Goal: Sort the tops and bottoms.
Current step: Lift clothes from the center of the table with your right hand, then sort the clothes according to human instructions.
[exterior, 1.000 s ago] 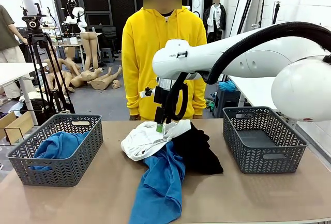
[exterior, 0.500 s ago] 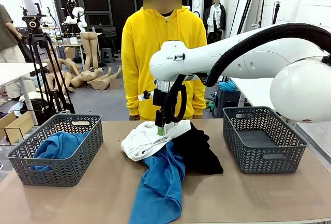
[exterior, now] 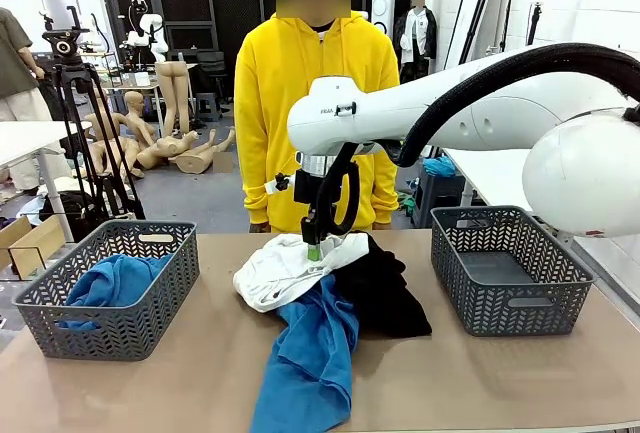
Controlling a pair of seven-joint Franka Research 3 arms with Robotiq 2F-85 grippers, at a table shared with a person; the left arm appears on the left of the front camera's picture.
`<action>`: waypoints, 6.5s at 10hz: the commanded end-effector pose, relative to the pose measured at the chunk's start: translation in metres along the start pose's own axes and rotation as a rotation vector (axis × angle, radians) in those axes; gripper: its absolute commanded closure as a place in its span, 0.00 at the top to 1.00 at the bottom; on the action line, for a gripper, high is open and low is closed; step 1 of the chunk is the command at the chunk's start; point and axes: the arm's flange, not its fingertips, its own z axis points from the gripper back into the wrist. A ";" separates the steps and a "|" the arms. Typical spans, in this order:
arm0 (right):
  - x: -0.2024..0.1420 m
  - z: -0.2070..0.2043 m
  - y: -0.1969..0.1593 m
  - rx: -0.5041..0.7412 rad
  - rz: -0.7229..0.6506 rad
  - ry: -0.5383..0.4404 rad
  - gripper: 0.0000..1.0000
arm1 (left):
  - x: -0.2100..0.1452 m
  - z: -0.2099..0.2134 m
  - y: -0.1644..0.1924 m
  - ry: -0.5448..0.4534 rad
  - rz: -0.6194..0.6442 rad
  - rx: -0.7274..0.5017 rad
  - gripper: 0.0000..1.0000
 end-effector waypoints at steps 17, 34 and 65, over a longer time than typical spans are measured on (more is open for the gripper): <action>0.020 0.373 0.121 -0.605 0.100 -0.399 0.00 | 0.000 0.001 0.002 -0.001 0.005 0.003 1.00; -0.050 0.452 0.210 -0.769 -0.034 -0.570 0.00 | 0.000 0.001 0.002 -0.001 0.005 0.003 1.00; 0.490 0.466 0.198 -0.462 0.020 -1.049 0.00 | 0.000 0.001 0.002 -0.001 0.005 0.003 1.00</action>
